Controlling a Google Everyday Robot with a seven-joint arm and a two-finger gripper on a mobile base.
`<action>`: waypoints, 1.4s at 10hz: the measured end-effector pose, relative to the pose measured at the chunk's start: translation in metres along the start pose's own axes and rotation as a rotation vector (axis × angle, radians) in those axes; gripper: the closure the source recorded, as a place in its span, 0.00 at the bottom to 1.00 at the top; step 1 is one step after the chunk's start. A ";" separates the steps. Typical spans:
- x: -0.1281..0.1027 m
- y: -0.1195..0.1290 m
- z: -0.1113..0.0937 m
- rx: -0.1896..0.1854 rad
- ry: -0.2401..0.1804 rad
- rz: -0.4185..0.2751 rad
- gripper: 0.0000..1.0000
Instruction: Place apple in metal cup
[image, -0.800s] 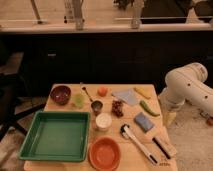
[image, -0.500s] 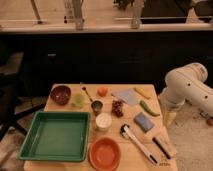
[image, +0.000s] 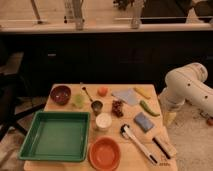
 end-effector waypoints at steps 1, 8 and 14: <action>0.000 0.000 0.000 0.000 0.000 0.000 0.20; 0.000 0.000 0.000 0.000 0.000 0.000 0.20; 0.000 0.001 -0.001 0.003 -0.013 -0.028 0.20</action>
